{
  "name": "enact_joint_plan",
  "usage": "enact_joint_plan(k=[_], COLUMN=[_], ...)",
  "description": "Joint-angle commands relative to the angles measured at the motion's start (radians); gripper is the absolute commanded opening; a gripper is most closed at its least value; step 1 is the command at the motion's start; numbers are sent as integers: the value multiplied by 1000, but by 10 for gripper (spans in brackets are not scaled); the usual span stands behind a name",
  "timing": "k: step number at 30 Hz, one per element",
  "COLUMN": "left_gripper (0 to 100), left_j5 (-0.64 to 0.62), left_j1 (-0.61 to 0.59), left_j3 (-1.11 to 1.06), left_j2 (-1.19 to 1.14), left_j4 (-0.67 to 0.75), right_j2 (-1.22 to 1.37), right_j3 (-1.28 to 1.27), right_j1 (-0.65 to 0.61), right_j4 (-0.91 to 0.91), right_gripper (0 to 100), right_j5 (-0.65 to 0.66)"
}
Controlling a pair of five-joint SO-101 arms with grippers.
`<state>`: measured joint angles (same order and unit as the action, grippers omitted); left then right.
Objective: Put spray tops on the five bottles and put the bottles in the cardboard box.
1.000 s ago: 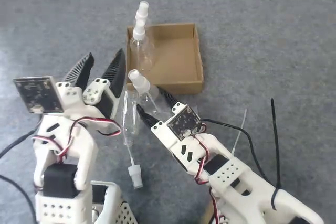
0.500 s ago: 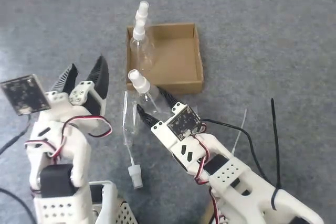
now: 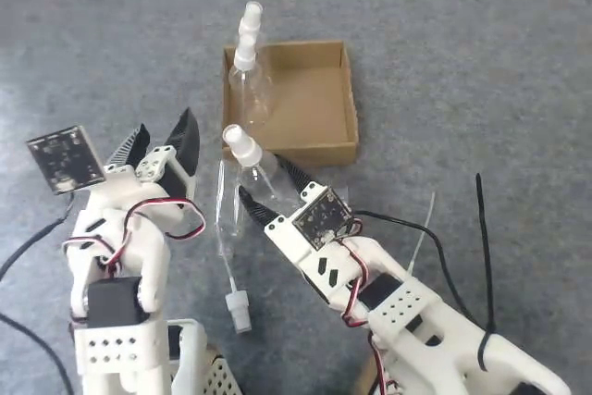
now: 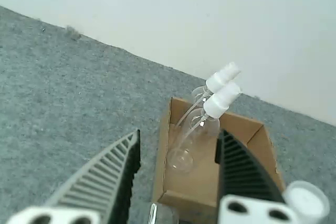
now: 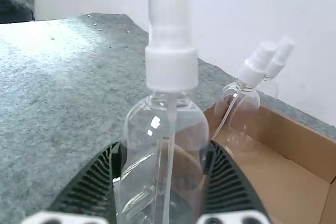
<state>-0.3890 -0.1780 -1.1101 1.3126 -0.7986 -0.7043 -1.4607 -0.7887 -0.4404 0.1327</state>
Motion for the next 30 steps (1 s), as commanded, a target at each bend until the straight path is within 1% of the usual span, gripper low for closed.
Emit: enact_joint_plan(k=[1, 5, 7, 13, 17, 21, 25, 30], left_gripper=[217, 217, 217, 217, 217, 216, 216, 216], left_j5=[-18, -11, 21, 40, 101, 107, 110, 155], left_j1=[6, 69, 95, 155, 212, 250, 256, 259], left_j3=[10, -15, -21, -41, -44, -41, -42, -42], left_j2=[5, 8, 8, 9, 8, 11, 11, 11], left_j4=[28, 32, 32, 26, 21, -12, -11, -11], right_j2=[-51, -51, -51, -50, -50, -50, -50, -50], right_j3=[52, 43, 43, 43, 43, 41, 41, 32], right_j1=[-10, -61, -74, -73, -73, -71, -71, -71], right_j4=[4, 4, 4, 4, 5, 5, 5, 5], right_gripper=[9, 9, 9, 9, 9, 9, 9, 9], right_j5=[9, 11, 11, 11, 11, 11, 11, 11])
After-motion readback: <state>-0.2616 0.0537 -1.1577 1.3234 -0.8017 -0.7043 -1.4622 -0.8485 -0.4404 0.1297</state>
